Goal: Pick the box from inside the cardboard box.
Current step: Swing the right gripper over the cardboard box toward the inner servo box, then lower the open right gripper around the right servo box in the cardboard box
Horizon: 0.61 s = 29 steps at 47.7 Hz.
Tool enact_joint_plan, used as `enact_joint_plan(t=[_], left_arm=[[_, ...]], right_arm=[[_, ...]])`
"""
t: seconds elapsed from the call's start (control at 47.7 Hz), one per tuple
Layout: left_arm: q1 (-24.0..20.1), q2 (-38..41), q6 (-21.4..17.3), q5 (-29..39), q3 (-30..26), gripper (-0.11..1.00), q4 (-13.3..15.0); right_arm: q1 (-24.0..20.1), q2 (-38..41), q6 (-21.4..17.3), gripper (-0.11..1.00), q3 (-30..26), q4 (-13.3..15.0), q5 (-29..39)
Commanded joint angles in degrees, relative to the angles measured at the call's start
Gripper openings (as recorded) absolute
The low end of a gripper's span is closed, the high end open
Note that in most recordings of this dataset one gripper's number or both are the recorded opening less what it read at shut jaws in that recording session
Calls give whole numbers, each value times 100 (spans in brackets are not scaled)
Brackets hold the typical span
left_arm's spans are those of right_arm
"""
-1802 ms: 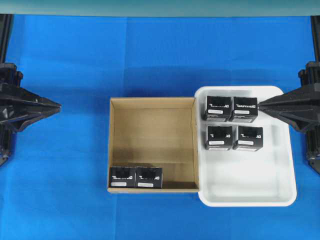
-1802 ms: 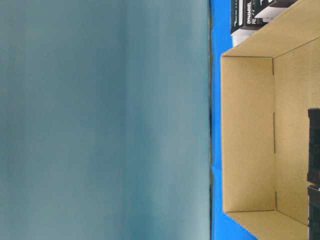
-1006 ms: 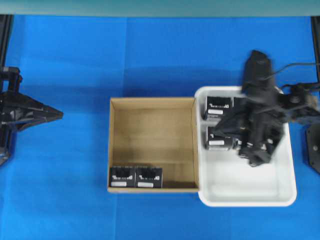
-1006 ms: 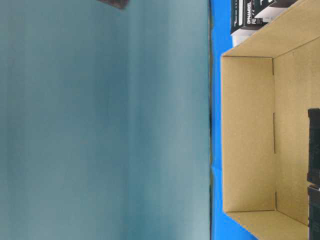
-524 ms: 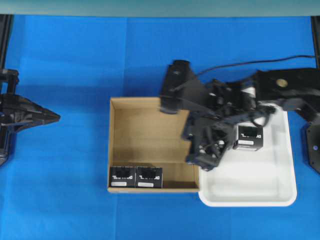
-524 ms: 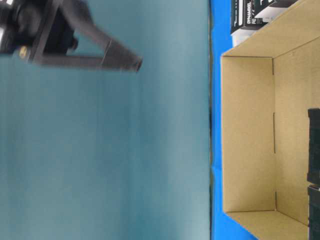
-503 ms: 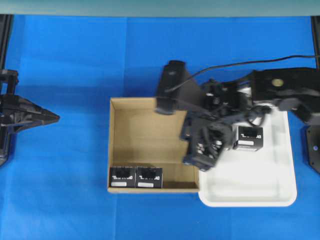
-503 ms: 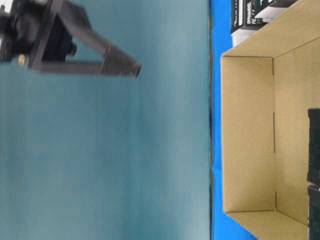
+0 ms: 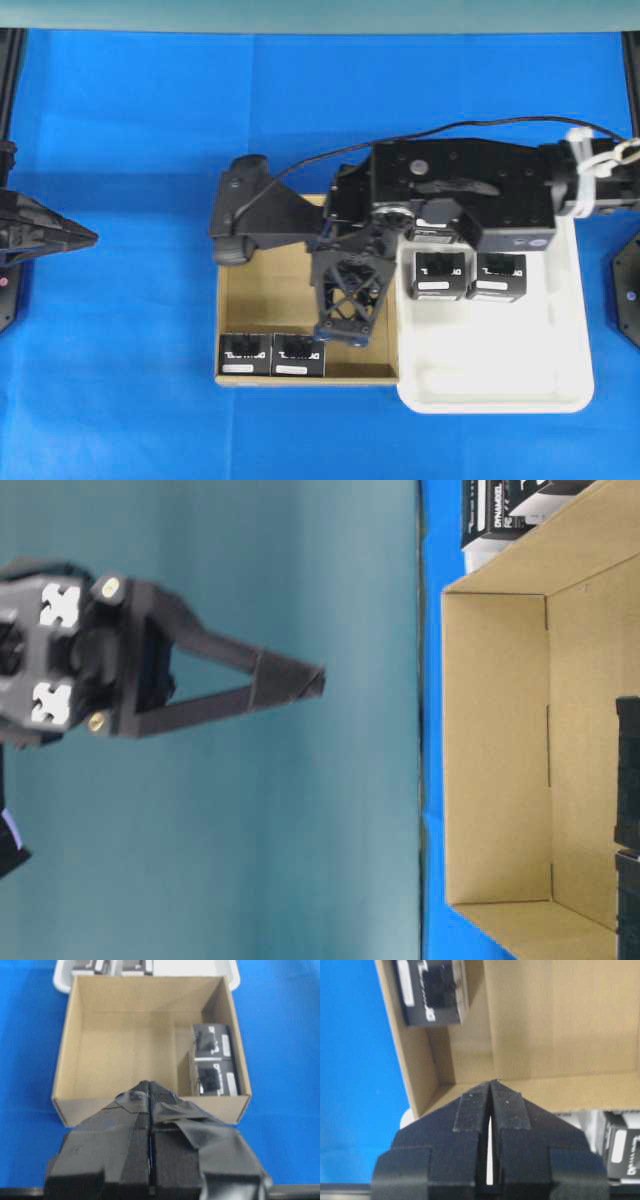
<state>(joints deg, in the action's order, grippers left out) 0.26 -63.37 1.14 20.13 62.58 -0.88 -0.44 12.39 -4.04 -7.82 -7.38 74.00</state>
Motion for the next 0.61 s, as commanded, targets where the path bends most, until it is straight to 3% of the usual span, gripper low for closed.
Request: enact_joint_plan(t=[0.0, 0.356, 0.461, 0.587], left_arm=[[9, 35, 9, -18, -167, -7, -9], [9, 35, 9, -18, -158, -7, -9], [9, 35, 9, -18, -158, -7, -18], [9, 35, 9, -18, -167, -7, -18]], right_arm=[[44, 123, 53, 2, -158, -26, 79], [123, 308, 237, 12, -220, -229, -246], [158, 316, 334, 29, -176, -466, -413], [158, 360, 501, 68, -18, -536, -475]])
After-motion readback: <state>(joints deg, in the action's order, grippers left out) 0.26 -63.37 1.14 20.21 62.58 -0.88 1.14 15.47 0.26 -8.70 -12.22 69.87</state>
